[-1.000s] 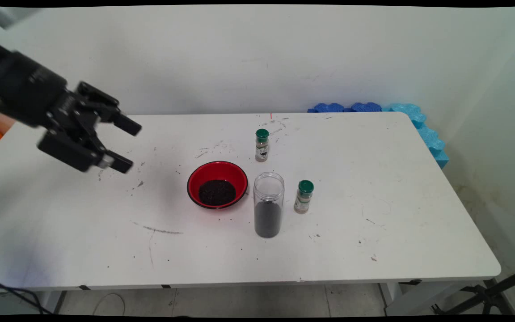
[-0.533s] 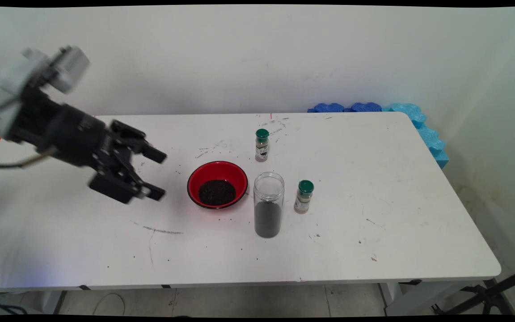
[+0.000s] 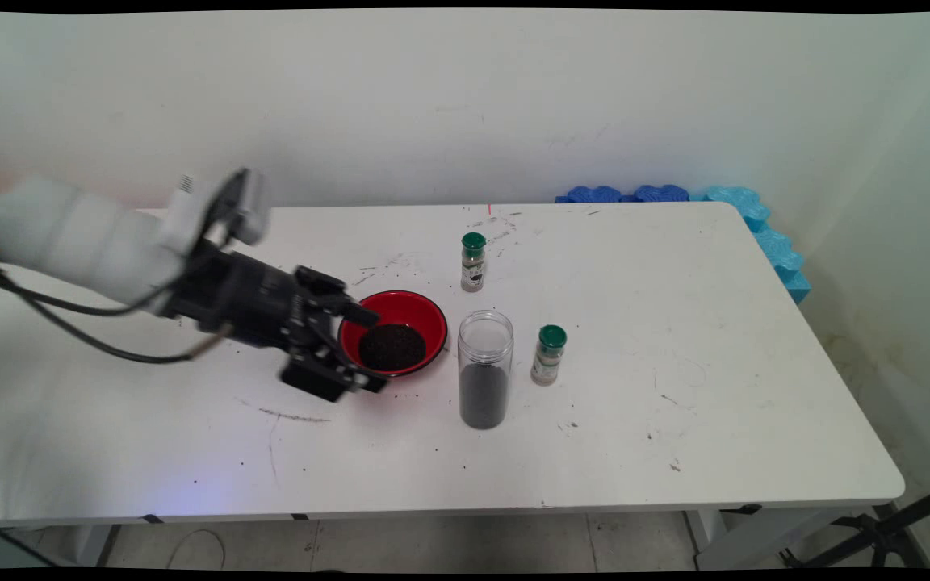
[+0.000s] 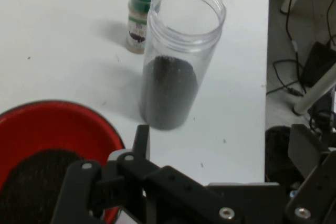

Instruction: Pick up the black seasoning powder from the table

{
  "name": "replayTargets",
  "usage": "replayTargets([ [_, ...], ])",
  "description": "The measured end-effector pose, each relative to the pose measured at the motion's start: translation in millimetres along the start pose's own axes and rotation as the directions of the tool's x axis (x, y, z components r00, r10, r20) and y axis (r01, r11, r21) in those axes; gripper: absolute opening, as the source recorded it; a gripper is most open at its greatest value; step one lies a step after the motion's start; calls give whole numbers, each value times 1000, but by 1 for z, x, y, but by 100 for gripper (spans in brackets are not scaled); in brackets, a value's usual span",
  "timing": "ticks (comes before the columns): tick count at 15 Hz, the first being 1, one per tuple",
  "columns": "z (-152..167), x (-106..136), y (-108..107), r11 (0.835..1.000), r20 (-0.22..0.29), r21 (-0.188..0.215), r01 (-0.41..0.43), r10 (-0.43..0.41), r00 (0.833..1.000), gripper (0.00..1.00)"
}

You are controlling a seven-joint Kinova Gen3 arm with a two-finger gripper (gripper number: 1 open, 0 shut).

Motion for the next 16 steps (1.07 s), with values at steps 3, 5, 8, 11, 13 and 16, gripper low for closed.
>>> replayTargets([
  [3,37,3,-6,1000,-15,0,-4,4,1000,100],
  [5,56,3,-11,1000,-21,2,-3,3,1000,100],
  [8,81,3,-17,1000,-25,1,-3,3,1000,100],
  [11,99,4,-21,1000,-26,-9,0,-1,1000,100],
  [13,109,4,-24,1000,-27,-14,0,0,1000,100],
  [16,121,5,-29,1000,-29,-20,-3,3,1000,100],
])
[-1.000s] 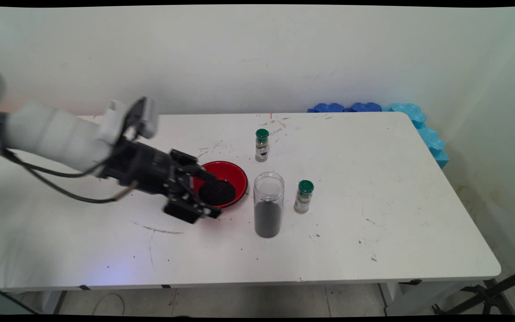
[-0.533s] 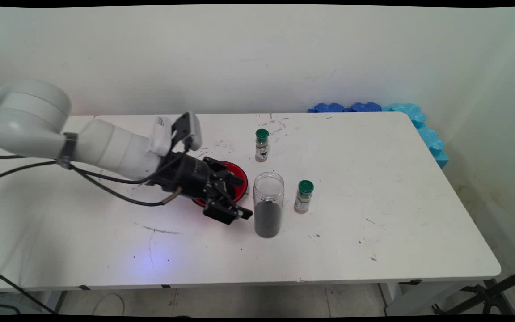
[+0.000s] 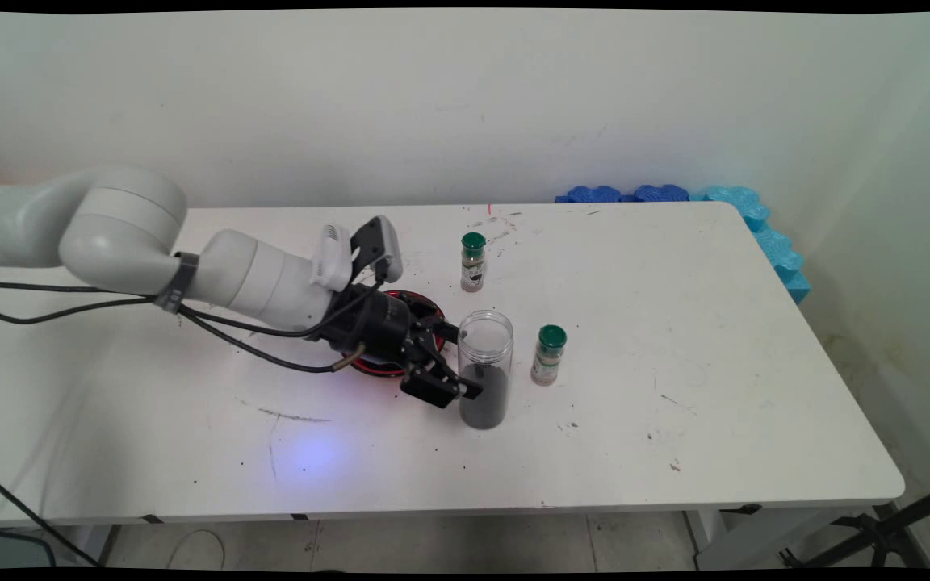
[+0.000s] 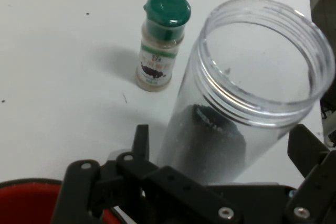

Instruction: Pick up the black seasoning powder from the table

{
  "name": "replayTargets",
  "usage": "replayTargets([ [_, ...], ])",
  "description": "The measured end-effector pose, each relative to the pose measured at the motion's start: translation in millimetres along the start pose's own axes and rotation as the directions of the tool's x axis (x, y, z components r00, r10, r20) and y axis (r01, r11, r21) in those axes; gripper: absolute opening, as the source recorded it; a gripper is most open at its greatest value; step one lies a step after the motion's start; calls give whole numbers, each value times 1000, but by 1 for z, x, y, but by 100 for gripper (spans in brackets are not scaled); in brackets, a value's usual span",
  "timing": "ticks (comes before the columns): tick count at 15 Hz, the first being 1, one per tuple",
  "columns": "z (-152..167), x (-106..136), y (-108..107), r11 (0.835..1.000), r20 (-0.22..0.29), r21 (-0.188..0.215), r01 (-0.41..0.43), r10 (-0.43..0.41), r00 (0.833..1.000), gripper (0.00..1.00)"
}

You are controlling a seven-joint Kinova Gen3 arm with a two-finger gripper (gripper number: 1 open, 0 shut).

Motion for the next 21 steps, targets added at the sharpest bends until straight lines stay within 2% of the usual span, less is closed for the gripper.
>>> replayTargets([
  [9,18,0,-12,1000,-10,-16,-7,7,1000,100],
  [19,26,2,-12,998,-27,-58,-26,24,999,100],
  [20,26,2,-12,998,-30,-58,-27,26,999,0],
  [21,27,3,-12,998,-32,-58,-29,27,999,0],
])
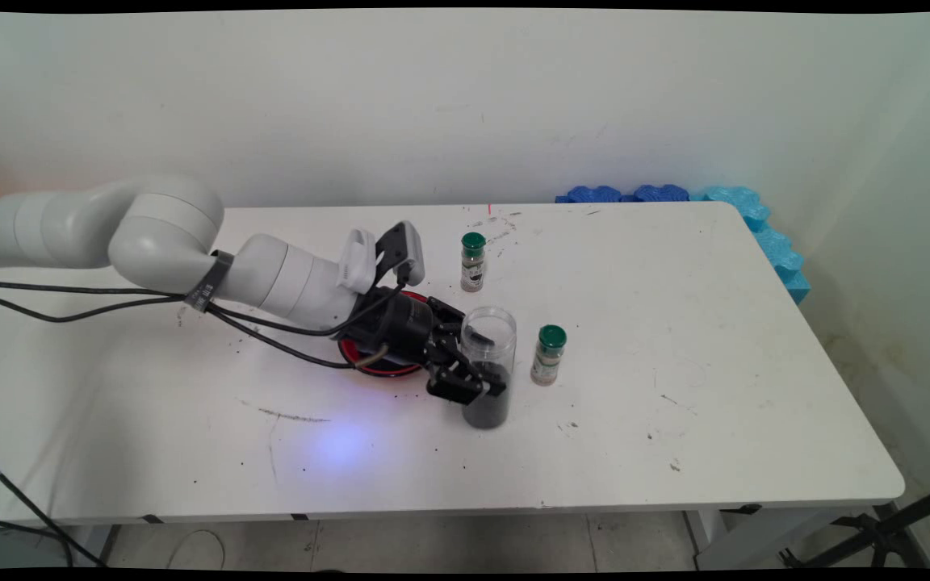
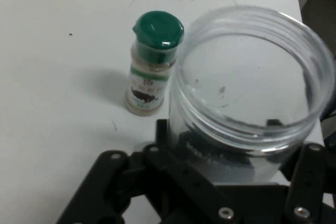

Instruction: Pour the black seasoning powder in the red bowl

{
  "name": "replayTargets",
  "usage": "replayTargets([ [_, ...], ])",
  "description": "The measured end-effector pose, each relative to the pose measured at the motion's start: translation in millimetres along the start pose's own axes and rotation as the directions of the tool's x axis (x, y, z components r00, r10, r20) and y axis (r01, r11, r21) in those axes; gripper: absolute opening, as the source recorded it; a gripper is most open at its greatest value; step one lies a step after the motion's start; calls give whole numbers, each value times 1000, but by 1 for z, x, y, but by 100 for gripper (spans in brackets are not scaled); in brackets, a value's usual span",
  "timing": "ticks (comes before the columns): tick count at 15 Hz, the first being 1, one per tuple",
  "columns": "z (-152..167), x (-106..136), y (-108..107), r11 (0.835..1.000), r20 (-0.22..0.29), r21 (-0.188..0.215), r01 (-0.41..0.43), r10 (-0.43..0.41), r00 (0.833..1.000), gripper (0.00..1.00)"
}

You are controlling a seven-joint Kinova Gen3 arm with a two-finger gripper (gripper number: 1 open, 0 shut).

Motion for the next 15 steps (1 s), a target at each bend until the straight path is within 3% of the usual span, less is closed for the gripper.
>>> replayTargets([
  [8,-10,5,3,999,2,-30,-45,45,999,0],
  [15,-70,26,9,990,28,-42,-137,138,990,0],
])
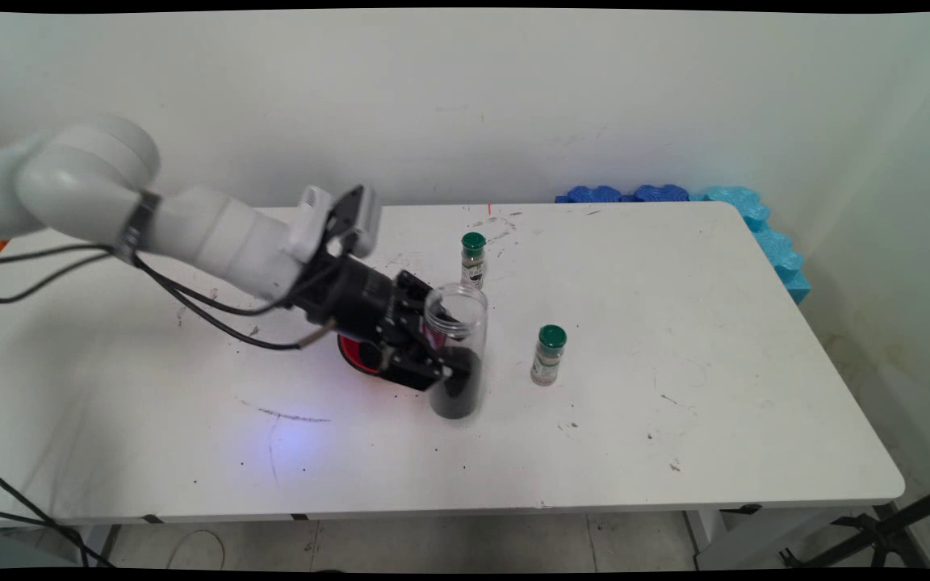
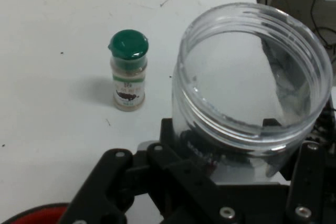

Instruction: Pour the black seasoning powder in the red bowl

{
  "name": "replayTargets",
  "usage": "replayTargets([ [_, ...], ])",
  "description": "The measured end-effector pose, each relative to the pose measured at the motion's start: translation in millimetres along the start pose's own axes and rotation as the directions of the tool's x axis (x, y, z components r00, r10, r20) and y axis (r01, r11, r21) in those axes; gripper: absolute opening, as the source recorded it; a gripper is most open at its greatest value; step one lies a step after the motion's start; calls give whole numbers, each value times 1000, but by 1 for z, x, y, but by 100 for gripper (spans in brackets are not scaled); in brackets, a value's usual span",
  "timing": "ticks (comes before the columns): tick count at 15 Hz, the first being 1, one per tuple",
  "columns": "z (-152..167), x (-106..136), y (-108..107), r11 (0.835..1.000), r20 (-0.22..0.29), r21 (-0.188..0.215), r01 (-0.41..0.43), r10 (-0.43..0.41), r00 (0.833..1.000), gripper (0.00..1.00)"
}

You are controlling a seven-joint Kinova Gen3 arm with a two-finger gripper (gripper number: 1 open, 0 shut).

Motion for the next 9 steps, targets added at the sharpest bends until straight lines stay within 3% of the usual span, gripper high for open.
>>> replayTargets([
  [5,-52,20,-1,999,27,-3,-38,38,999,0],
  [9,-88,36,-6,1000,44,19,-25,24,999,0],
])
